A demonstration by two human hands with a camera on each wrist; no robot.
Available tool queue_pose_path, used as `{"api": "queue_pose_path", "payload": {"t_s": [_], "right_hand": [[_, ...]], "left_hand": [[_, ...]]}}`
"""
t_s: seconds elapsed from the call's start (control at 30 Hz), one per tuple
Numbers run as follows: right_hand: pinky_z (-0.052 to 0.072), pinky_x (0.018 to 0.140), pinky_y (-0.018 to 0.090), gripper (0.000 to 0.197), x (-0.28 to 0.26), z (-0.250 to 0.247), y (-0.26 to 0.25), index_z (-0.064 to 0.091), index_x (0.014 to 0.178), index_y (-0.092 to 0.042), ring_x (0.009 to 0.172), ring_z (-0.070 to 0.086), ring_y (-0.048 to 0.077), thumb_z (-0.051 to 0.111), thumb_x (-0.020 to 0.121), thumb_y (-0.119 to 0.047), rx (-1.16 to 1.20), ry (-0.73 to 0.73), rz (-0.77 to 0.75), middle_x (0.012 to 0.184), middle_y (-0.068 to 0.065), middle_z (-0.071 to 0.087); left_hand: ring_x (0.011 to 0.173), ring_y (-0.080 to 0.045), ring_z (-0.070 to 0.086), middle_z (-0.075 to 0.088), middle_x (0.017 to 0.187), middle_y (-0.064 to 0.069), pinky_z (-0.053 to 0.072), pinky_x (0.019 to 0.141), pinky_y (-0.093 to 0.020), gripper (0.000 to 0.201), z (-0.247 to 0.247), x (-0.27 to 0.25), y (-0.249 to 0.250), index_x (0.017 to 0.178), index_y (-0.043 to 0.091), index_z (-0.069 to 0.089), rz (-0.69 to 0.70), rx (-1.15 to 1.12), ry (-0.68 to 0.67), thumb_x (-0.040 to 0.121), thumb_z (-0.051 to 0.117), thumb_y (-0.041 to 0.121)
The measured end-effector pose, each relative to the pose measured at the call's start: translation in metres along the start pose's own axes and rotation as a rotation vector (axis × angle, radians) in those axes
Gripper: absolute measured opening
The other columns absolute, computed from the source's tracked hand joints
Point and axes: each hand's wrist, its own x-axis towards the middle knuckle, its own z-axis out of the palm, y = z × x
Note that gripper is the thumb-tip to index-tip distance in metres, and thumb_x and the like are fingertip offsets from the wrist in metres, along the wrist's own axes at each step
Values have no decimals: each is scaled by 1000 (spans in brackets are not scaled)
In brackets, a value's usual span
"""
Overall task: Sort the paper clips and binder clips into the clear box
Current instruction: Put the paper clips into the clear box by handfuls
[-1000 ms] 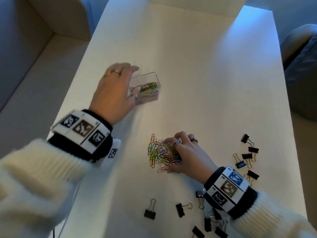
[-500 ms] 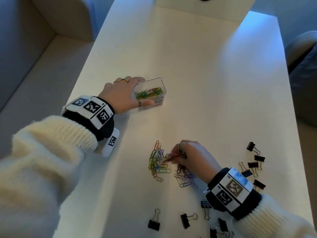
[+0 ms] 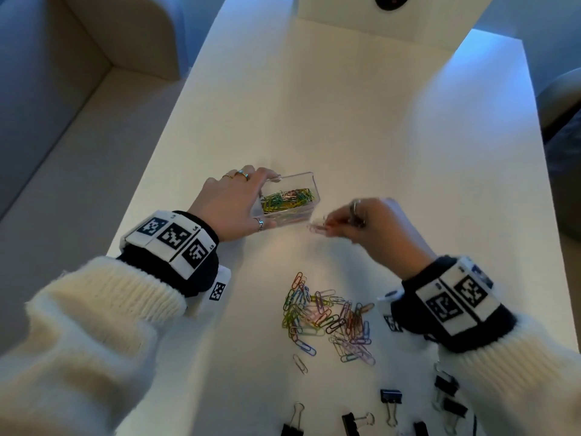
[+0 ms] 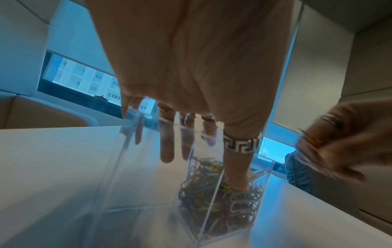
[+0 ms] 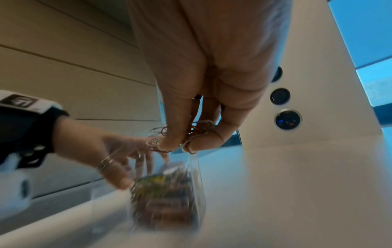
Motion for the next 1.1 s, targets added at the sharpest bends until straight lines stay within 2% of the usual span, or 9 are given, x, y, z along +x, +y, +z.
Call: {"api": "queue_pose_path", "payload": {"t_s": [0.07, 0.2, 0.27, 0.4, 0.53, 0.7, 0.8, 0.97, 1.1], "right_hand": [[34, 57, -3, 22, 19, -10, -14, 71, 97, -10, 54, 51, -16, 70, 77, -20, -2, 85, -65, 75, -10, 60], [43, 76, 17, 22, 53, -5, -34, 70, 102, -10, 85, 61, 15, 66, 81, -15, -194, 81, -121, 97, 7, 69], [47, 82, 28, 21, 59, 6, -39, 69, 104, -11, 90, 62, 23, 61, 84, -12, -329, 43, -176, 99, 9, 66], [46, 84, 26, 29, 52, 15, -35, 65, 112, -10, 93, 62, 22, 62, 84, -12, -277, 49, -239, 104, 8, 65], [49, 87, 35, 34, 39, 17, -22, 62, 116, -13, 95, 63, 24, 65, 82, -19, -195, 124, -306, 109, 6, 66], [29, 91, 36, 39, 31, 21, -5, 67, 99, -18, 101, 58, 25, 57, 77, -49, -560, 106, -366, 99, -1, 68], [21, 95, 42, 39, 33, 24, -6, 66, 107, -23, 111, 52, 26, 59, 78, -48, -612, 23, -364, 111, -5, 65], [16, 90, 37, 32, 35, 18, -10, 63, 112, -29, 113, 49, 22, 56, 84, -43, -559, 161, -324, 116, -9, 62], [19, 97, 44, 50, 36, 26, -13, 44, 132, -32, 124, 35, 22, 52, 85, -47, -681, 1, -304, 135, -9, 45]], "left_hand": [[118, -23, 44, 45, 124, 0, 36, 91, -40, 70, 0, 0, 1, 136, 31, 27, 1, 1, -4, 78, 61, 49], [121, -22, 42, 43, 128, 0, 35, 93, -40, 72, 1, 1, 1, 138, 32, 24, 4, 28, -11, 78, 60, 51], [122, -22, 41, 41, 130, 0, 35, 94, -41, 73, 1, 1, 1, 139, 31, 23, 1, 35, -7, 78, 60, 51], [122, -21, 42, 43, 129, 0, 35, 92, -39, 73, 2, 1, 0, 138, 32, 24, 6, 11, 12, 78, 58, 54], [122, -21, 41, 42, 129, 0, 34, 92, -40, 71, 4, 1, -1, 137, 32, 25, 10, 12, 21, 78, 59, 52], [121, -22, 41, 41, 128, 0, 34, 91, -40, 69, 4, 2, -1, 136, 33, 26, 10, 0, 19, 79, 60, 51], [120, -22, 42, 41, 128, -1, 34, 91, -41, 69, 4, 1, -1, 136, 32, 26, 5, 3, 26, 79, 60, 51], [121, -22, 42, 42, 127, 0, 35, 92, -42, 69, 5, 1, 0, 135, 31, 28, 5, 11, 31, 78, 61, 50], [122, -22, 41, 41, 128, -1, 35, 92, -41, 69, 4, 3, 0, 135, 31, 28, -15, -17, 41, 78, 60, 52]]}}
